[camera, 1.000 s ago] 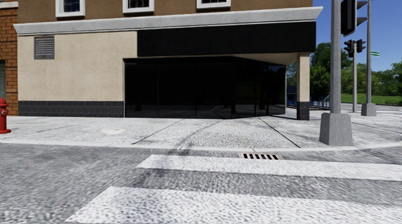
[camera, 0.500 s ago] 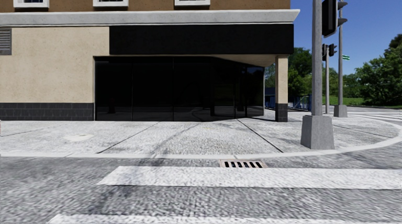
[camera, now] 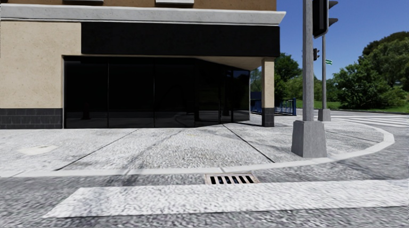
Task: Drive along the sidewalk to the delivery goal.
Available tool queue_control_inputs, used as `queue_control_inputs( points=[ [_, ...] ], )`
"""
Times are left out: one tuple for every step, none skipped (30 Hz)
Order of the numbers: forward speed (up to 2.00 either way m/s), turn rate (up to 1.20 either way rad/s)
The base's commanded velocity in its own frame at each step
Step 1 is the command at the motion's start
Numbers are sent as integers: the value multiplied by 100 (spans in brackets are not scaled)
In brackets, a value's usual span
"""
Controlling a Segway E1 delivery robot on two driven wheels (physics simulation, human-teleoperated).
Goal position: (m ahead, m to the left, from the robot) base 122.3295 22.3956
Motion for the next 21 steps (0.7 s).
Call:
queue_control_inputs(
  points=[
    [66,-19],
    [66,-19],
    [66,-12],
    [66,-5],
    [66,0],
    [66,0],
    [66,0],
    [66,0],
    [66,0],
    [66,0],
    [66,0],
    [66,0],
    [66,0],
    [70,0],
    [70,0],
    [74,0],
    [79,0],
    [80,0],
    [80,0],
    [81,0],
    [83,0]
  ],
)
